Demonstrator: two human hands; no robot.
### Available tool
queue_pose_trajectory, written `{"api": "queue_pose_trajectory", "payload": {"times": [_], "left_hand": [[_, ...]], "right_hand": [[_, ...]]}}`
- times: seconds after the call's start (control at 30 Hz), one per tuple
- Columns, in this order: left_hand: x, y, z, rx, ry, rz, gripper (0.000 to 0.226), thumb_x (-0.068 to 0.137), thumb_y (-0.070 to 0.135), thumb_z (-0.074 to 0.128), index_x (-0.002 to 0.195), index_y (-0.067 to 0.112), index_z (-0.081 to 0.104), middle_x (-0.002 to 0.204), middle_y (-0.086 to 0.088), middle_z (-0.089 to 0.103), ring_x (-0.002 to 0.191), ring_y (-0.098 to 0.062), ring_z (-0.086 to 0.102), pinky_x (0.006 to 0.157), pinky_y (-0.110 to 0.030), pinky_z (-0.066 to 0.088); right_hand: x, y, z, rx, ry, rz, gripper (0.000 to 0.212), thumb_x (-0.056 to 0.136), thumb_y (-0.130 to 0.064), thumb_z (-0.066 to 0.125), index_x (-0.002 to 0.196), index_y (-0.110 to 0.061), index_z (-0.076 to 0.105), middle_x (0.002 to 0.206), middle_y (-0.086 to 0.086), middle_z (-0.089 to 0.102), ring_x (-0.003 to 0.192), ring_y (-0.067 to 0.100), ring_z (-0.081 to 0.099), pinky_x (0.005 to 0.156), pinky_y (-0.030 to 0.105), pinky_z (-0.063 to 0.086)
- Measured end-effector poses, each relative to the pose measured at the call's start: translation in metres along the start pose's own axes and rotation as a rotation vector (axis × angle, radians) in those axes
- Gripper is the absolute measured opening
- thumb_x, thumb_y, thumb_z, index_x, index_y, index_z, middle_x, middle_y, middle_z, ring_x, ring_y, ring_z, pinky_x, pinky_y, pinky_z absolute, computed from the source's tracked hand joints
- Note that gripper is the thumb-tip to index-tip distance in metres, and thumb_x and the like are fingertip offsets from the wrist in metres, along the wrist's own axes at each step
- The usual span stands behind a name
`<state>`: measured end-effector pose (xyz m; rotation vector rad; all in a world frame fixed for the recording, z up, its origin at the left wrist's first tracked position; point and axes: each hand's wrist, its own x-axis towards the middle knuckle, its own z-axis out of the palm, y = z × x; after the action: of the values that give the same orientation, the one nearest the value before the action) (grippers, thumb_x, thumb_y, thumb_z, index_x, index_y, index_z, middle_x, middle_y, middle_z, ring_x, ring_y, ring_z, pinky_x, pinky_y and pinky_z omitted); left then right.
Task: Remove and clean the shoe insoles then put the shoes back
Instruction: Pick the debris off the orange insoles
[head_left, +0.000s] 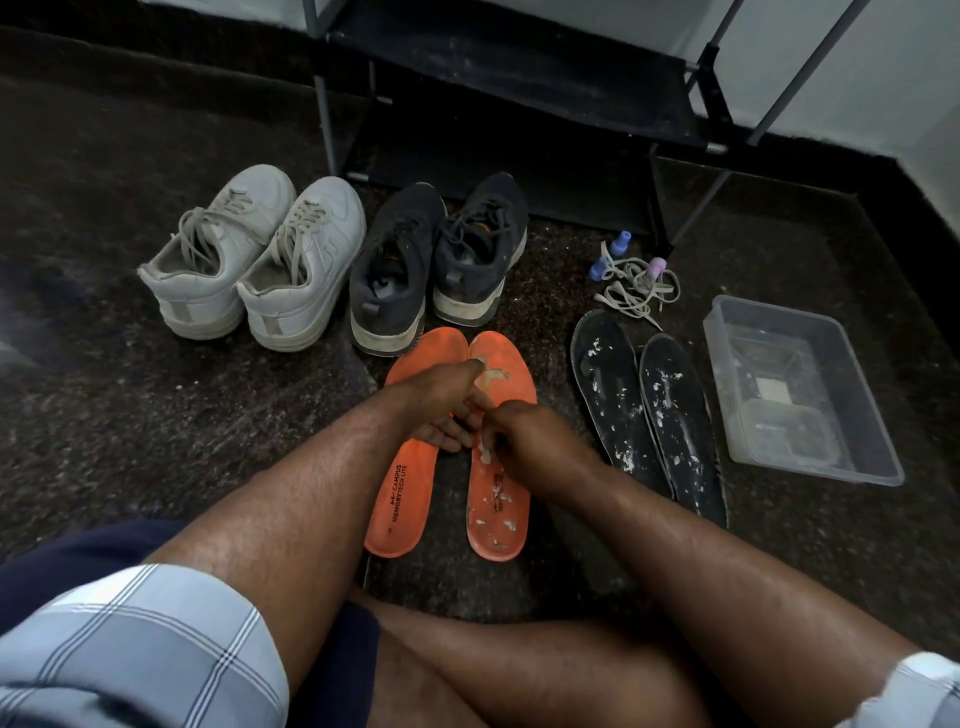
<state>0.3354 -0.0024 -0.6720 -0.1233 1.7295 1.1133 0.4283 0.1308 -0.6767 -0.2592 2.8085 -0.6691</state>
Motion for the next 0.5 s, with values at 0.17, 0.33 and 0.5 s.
{"api": "queue_pose_trajectory", "payload": {"times": [0.17,0.33,0.5], "left_hand": [[0.002,-0.002,-0.002,-0.011,0.003,-0.006,0.069,0.101,0.062,0.026,0.126,0.009,0.062,0.110,-0.014,0.066,0.116,-0.035,0.060,0.103,-0.047,0.048],[0.002,-0.001,-0.001,0.004,0.007,0.006,0.070,0.102,0.061,0.023,0.125,0.008,0.063,0.105,-0.013,0.068,0.103,-0.032,0.068,0.099,-0.046,0.051],[0.003,-0.001,-0.002,0.020,0.017,0.006,0.071,0.102,0.062,0.022,0.126,0.009,0.063,0.105,-0.014,0.067,0.100,-0.032,0.069,0.095,-0.044,0.054]], "right_hand": [[-0.005,-0.012,0.013,-0.071,-0.118,-0.055,0.010,0.081,-0.012,0.064,0.081,-0.022,0.065,0.090,-0.006,0.068,0.084,0.014,0.064,0.072,0.035,0.053],[0.001,0.003,-0.006,0.188,0.052,0.002,0.019,0.077,-0.003,0.065,0.075,-0.022,0.071,0.088,-0.018,0.066,0.079,-0.010,0.057,0.073,0.016,0.045],[0.001,0.021,-0.019,0.120,0.134,0.117,0.022,0.082,-0.008,0.064,0.099,-0.021,0.071,0.096,-0.003,0.062,0.089,0.011,0.059,0.084,0.029,0.048]]}}
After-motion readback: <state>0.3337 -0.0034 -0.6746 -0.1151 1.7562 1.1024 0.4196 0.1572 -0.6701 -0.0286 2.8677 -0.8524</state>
